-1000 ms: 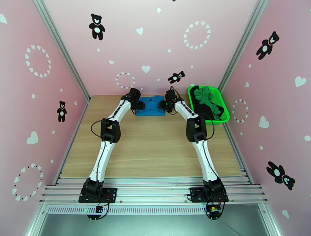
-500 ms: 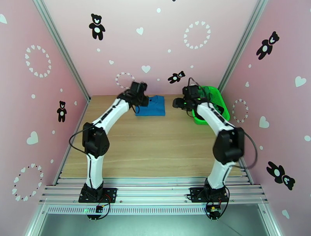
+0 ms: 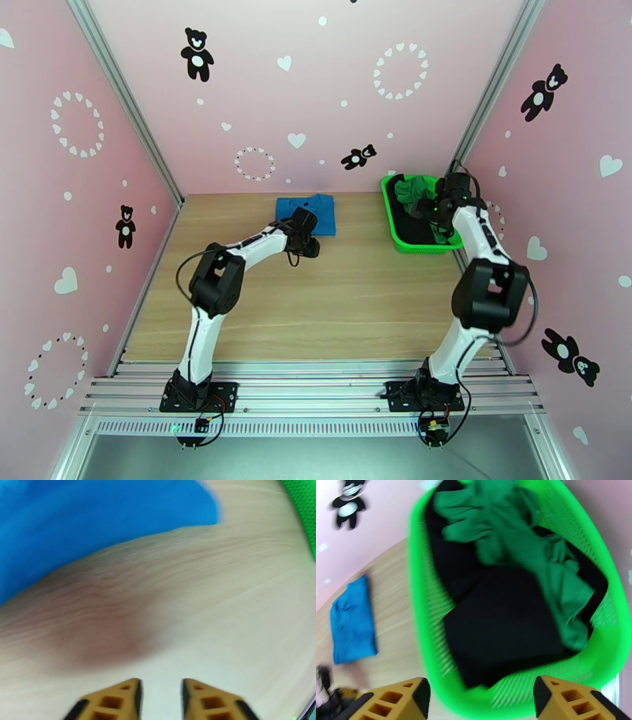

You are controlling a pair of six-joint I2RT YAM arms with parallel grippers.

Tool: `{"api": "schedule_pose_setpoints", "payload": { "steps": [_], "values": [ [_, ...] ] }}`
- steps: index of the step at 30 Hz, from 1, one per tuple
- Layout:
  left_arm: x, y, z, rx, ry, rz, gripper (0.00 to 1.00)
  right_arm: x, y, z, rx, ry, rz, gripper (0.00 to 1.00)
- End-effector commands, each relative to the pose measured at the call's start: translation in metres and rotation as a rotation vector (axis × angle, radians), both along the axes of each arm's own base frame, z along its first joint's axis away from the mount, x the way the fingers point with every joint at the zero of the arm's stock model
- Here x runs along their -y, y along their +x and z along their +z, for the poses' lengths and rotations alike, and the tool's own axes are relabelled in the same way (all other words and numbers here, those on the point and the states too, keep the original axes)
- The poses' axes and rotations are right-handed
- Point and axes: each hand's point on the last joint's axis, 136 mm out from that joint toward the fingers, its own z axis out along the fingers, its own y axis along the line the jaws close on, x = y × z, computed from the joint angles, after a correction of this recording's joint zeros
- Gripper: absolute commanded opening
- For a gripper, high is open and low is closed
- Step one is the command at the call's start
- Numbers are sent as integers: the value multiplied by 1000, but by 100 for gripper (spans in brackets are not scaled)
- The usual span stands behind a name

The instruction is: Fold and stack the mixed laundry pile

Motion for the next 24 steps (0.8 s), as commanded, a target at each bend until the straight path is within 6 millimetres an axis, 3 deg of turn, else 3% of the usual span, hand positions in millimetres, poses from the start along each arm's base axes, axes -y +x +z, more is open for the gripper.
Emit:
{"api": "schedule_pose_setpoints", "payload": {
  "steps": [1, 4, 9, 12, 16, 19, 21, 24],
  "values": [
    [-5, 0, 63, 140, -55, 8, 48, -6, 21, -37, -68, 57, 44, 85],
    [-17, -10, 78, 164, -42, 17, 50, -4, 41, -69, -116, 99, 27, 93],
    [-31, -26, 94, 190, -37, 26, 51, -1, 63, -104, -123, 136, -7, 94],
    [-39, -34, 107, 214, -37, 34, 51, -3, 73, -93, -47, 151, -9, 92],
    [-47, -40, 125, 244, -32, 39, 52, 5, 86, -41, 129, 89, -11, 92],
    [-49, -41, 129, 258, -30, 38, 52, 14, 95, -17, 207, 30, -21, 95],
    [-50, -39, 128, 265, -21, 40, 53, 19, 105, -21, 191, 21, -34, 98],
    [-51, -37, 118, 249, 4, 43, 53, 20, 122, -54, 112, 58, -38, 99]
  ]
}}
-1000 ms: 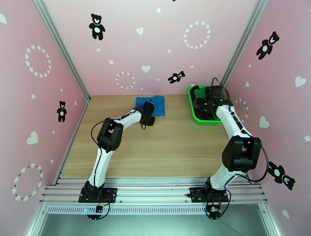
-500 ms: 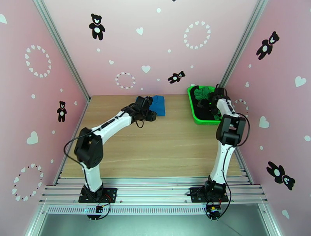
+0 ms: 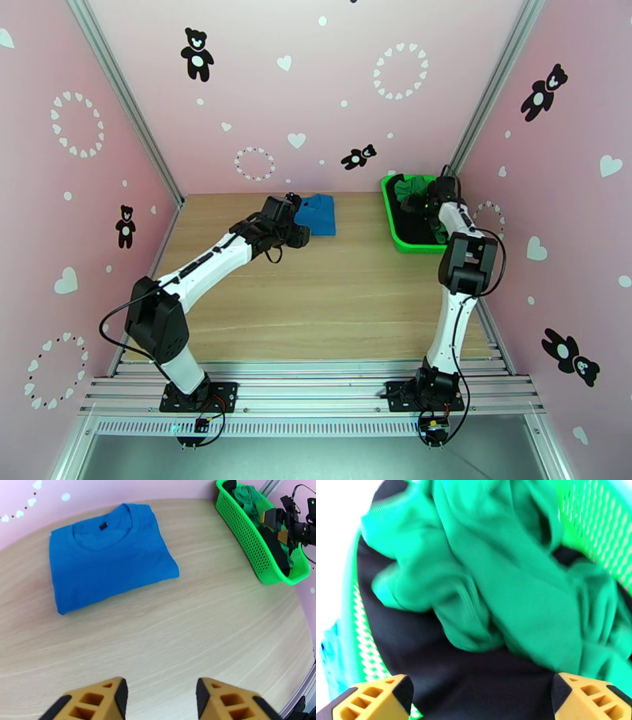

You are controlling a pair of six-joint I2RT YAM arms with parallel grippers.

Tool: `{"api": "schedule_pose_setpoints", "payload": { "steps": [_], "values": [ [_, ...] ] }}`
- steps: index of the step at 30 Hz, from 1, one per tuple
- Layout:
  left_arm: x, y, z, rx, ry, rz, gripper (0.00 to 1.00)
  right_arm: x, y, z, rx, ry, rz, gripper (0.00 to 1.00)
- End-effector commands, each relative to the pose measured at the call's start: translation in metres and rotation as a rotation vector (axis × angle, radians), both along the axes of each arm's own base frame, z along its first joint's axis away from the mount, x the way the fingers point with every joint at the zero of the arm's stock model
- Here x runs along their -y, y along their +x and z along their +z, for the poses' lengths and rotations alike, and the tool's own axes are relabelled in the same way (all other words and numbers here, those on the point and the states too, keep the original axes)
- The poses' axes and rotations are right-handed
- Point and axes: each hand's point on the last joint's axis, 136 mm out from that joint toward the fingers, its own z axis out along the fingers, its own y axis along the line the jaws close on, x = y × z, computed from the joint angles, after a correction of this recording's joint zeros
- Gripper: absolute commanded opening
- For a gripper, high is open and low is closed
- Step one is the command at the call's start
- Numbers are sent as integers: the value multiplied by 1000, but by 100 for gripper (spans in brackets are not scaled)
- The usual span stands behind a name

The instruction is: Fold and stack the mixed laundry pile

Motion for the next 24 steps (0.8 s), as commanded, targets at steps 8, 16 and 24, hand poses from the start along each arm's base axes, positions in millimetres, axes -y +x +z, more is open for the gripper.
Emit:
{"api": "schedule_pose_setpoints", "payload": {
  "steps": [8, 16, 24],
  "values": [
    [-2, 3, -37, -65, 75, -4, 52, 8, 46, -81, -51, 90, -80, 99],
    [-1, 7, -53, -91, 104, -4, 52, -8, 56, -102, -46, 132, -72, 76],
    [-3, 3, -43, -72, 84, 2, 50, -8, 60, -24, 69, 85, -43, 0]
  ]
}}
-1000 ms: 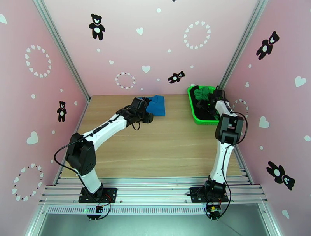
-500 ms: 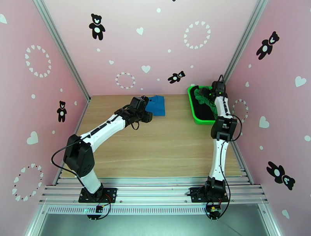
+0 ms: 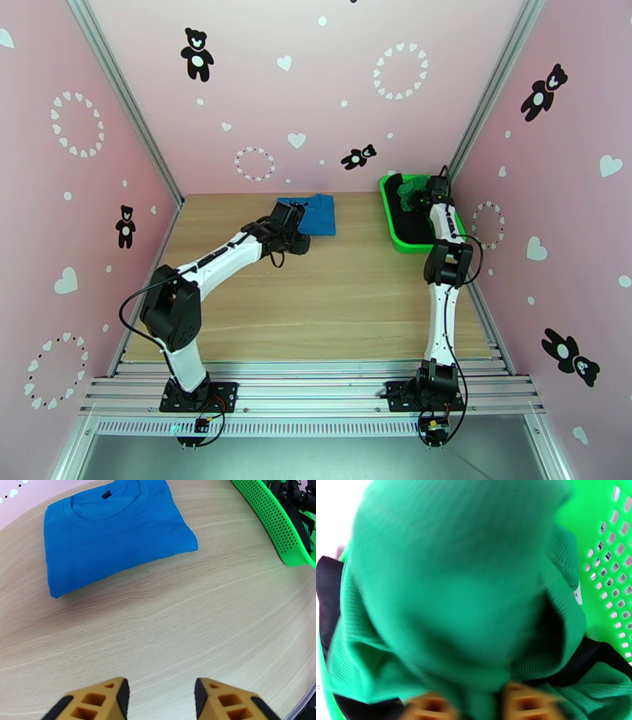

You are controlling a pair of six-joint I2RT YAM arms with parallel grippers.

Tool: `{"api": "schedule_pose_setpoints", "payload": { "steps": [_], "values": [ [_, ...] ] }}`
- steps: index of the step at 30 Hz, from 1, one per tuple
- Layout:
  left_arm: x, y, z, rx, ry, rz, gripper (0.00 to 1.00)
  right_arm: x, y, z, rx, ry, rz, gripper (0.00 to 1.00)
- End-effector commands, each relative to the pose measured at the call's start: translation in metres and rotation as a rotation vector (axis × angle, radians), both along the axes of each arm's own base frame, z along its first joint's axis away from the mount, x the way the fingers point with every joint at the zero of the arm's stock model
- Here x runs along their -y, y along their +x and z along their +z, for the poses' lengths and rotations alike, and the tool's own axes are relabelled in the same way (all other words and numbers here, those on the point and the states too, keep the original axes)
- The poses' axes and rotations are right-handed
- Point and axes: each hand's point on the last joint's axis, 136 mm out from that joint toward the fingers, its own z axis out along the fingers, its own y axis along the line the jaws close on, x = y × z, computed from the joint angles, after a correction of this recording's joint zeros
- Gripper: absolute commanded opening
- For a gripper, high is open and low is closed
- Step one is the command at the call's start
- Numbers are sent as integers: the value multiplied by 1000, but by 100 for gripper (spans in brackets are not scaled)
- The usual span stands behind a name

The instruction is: Fold and stack the mixed laundry pile

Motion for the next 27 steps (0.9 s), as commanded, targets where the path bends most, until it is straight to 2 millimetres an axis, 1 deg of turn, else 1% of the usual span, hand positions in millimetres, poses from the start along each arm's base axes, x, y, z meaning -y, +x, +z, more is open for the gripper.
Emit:
{"api": "schedule_pose_setpoints", "payload": {
  "steps": [1, 2, 3, 4, 6, 7, 9, 11, 14, 16, 18, 21, 22, 24, 25, 26, 27],
  "values": [
    [-6, -3, 14, 36, -5, 10, 49, -16, -4, 59, 65, -25, 44, 0],
    [-8, -5, 17, 43, -9, 14, 49, -16, -6, 82, 109, -43, 46, 0],
    [-9, -7, 21, 52, -14, 18, 49, -17, -10, 111, 164, -58, 48, 0],
    [-12, -9, 23, 59, -16, 23, 48, -18, -14, 133, 212, -73, 50, 0],
    [-18, -13, 30, 78, -16, 34, 48, -23, -32, 193, 330, -115, 52, 0],
    [-20, -15, 32, 83, -17, 38, 47, -27, -40, 215, 375, -129, 57, 0],
    [-25, -19, 38, 101, -19, 47, 47, -35, -65, 266, 473, -167, 69, 0],
    [-30, -22, 43, 117, -19, 58, 47, -44, -89, 302, 536, -197, 84, 0],
    [-36, -27, 50, 134, -24, 74, 46, -61, -125, 345, 614, -213, 121, 0],
    [-40, -30, 54, 144, -29, 87, 45, -73, -147, 365, 646, -225, 148, 0],
    [-45, -34, 60, 153, -31, 101, 45, -89, -168, 380, 662, -218, 195, 0],
    [-58, -41, 71, 169, -22, 139, 44, -127, -198, 399, 675, -185, 310, 0],
    [-65, -43, 76, 176, -14, 164, 43, -147, -208, 404, 674, -167, 367, 0],
    [-80, -50, 87, 193, -1, 214, 43, -187, -227, 404, 652, -140, 486, 0],
    [-90, -54, 92, 200, 10, 245, 43, -210, -238, 400, 634, -138, 548, 0],
    [-101, -59, 99, 210, 22, 281, 43, -233, -250, 392, 610, -142, 602, 0],
    [-110, -63, 105, 218, 29, 307, 44, -250, -259, 382, 586, -150, 637, 0]
  ]
}}
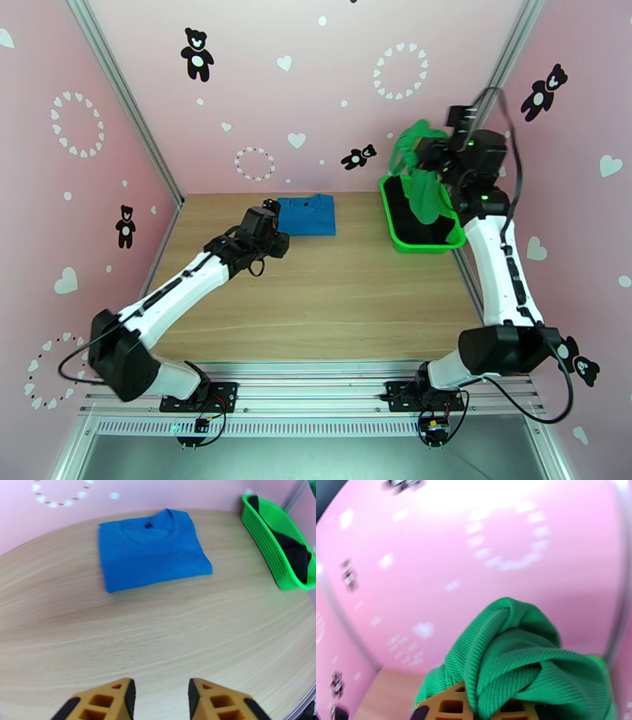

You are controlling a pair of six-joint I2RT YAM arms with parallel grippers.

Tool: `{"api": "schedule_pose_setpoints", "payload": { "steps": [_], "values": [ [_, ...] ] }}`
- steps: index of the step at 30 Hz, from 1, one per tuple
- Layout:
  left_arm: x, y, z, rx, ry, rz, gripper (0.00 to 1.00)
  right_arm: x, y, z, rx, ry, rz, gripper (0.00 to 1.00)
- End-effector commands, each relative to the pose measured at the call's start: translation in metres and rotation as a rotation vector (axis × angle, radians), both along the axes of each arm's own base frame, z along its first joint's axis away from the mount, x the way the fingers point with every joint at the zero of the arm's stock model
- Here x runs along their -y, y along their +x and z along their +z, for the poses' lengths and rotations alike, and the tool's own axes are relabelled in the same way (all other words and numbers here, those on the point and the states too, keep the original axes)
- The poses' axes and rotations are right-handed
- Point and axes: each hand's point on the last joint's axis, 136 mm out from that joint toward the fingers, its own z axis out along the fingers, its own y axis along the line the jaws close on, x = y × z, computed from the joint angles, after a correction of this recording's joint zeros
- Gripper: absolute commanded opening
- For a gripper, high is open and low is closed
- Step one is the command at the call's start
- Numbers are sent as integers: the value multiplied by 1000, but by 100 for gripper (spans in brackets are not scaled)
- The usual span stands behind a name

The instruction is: Fold and stack the mixed laundry pile

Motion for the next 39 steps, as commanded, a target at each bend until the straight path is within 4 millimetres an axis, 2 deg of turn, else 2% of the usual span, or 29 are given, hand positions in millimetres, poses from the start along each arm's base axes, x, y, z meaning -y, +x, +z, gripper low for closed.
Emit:
{"api": "schedule_pose_setpoints", "payload": {
  "steps": [1, 3, 7, 10, 13, 14, 16, 18, 19, 22, 25, 28, 30, 33, 36, 39],
  "values": [
    [-48, -19, 21, 23, 47, 155, 45, -68, -39, -52, -144, -98, 169, 0],
    [-68, -31, 32, 33, 57, 205, 51, -99, -56, -90, -201, -120, 194, 0],
    [-107, -59, 46, 36, 81, 298, 59, -155, -91, -202, -330, -144, 252, 0],
    [-127, -79, 52, 40, 85, 350, 61, -183, -116, -275, -442, -161, 290, 0],
    [-135, -93, 47, 30, 72, 368, 63, -186, -129, -326, -549, -220, 255, 0],
    [-137, -97, 46, 27, 63, 369, 63, -184, -132, -339, -582, -252, 239, 5],
    [-136, -102, 32, -2, 55, 366, 64, -170, -138, -363, -649, -325, 172, 33],
    [-133, -105, 20, -35, 47, 359, 65, -154, -140, -373, -682, -387, 112, 55],
    [-132, -106, 13, -54, 46, 357, 65, -149, -142, -371, -679, -419, 103, 62],
    [-130, -108, -2, -97, 44, 361, 66, -147, -148, -345, -603, -525, 138, 80],
    [-131, -111, -10, -127, 31, 384, 67, -164, -164, -313, -500, -685, 231, 83],
    [-137, -113, -15, -159, 30, 425, 67, -188, -188, -300, -435, -848, 326, 83],
    [-143, -115, -17, -174, 20, 450, 67, -207, -207, -306, -428, -926, 403, 82],
    [-148, -116, -18, -192, -8, 468, 67, -235, -227, -335, -483, -964, 511, 79],
    [-151, -115, -19, -208, -32, 474, 67, -254, -232, -370, -549, -955, 560, 75],
    [-153, -113, -20, -222, -38, 473, 67, -268, -227, -400, -578, -967, 567, 73]
  ]
}}
